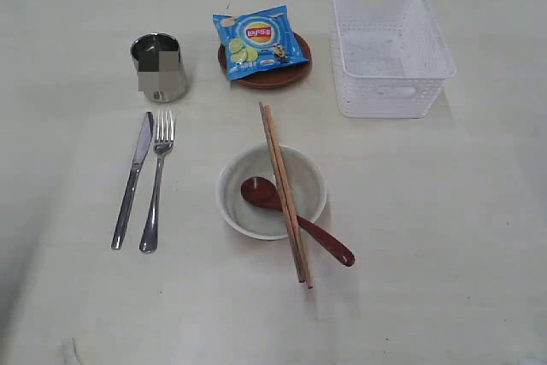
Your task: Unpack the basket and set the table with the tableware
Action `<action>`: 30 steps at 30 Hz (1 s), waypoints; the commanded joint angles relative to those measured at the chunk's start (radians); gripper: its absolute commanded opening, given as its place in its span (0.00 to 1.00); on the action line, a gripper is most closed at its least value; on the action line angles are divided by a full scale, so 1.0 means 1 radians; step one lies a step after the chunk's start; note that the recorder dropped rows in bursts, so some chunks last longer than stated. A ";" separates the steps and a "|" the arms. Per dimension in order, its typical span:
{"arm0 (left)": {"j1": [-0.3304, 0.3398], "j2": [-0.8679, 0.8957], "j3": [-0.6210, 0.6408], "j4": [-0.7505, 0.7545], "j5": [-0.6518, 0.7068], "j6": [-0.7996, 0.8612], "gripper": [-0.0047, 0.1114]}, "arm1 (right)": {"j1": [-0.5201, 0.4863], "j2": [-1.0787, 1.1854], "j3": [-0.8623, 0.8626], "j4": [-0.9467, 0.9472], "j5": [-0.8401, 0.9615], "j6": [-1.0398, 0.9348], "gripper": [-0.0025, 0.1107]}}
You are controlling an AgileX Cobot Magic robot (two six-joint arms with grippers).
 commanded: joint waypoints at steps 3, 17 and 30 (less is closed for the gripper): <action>-0.001 -0.004 0.003 -0.004 -0.006 0.000 0.04 | -0.203 -0.226 0.222 0.036 0.003 -0.004 0.04; -0.001 -0.004 0.003 -0.004 -0.006 0.000 0.04 | -0.266 -0.611 0.600 0.034 -0.001 -0.011 0.04; -0.001 -0.004 0.003 -0.004 -0.006 0.000 0.04 | -0.190 -0.657 0.651 0.017 0.023 -0.112 0.04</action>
